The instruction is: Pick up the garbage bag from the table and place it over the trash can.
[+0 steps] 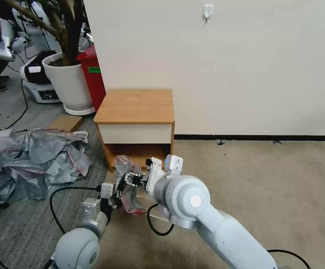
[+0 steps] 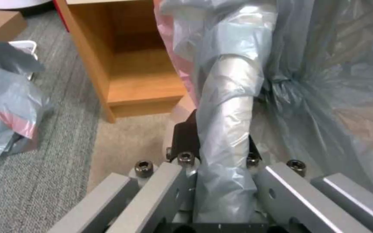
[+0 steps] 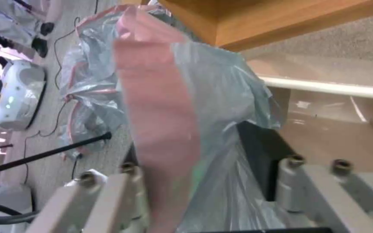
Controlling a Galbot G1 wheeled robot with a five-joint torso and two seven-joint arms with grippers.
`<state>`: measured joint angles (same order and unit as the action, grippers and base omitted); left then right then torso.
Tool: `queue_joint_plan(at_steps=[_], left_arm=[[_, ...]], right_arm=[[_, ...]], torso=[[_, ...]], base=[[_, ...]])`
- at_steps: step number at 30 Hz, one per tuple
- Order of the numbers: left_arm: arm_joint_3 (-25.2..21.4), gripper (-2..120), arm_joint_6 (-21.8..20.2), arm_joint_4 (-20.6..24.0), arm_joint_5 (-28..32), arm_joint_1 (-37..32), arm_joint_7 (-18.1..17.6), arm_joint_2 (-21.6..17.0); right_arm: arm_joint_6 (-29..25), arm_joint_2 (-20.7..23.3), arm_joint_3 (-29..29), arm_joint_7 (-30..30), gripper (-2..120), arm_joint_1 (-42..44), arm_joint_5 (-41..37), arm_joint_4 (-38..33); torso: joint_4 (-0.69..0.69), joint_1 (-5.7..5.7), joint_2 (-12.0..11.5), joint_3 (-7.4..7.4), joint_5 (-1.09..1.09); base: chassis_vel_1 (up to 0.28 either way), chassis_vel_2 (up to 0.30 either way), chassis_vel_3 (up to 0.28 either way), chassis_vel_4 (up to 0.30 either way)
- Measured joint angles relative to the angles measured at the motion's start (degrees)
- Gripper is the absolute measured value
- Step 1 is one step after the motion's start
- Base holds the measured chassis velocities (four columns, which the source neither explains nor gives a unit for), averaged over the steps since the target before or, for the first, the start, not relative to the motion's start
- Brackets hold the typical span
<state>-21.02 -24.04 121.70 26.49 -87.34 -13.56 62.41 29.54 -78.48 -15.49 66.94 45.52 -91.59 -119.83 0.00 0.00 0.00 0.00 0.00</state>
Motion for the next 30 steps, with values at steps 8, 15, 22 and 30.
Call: queue_joint_plan(at_steps=[8,15,22,30], left_arm=[[0.06,4,0.05,-0.16,0.07,0.08,0.13,-0.11],[0.06,4,0.30,-0.61,0.10,0.06,0.24,-0.12],[0.03,4,0.36,-1.04,0.12,0.04,0.48,-0.23],[-0.62,4,1.12,-1.27,0.30,-0.74,2.23,-0.33]], right_arm=[[0.32,0.24,-0.41,-0.38,11,-0.16,1.30,1.15],[0.64,1.25,-0.58,-1.41,0,0.25,3.40,1.22],[0.65,2.08,-0.47,-2.42,0,0.47,4.00,0.47],[0.70,3.54,0.95,-3.69,0,-1.42,3.82,1.10]], torso=[[0.00,0.00,0.00,0.00,0.00],[0.00,0.00,0.00,0.00,0.01],[0.00,0.00,0.00,0.00,0.00],[0.00,-0.01,0.00,0.00,0.00]], base=[[0.000,0.000,0.000,0.000],[0.000,0.000,0.000,0.000],[0.000,0.000,0.000,0.000],[0.000,0.000,0.000,0.000]])
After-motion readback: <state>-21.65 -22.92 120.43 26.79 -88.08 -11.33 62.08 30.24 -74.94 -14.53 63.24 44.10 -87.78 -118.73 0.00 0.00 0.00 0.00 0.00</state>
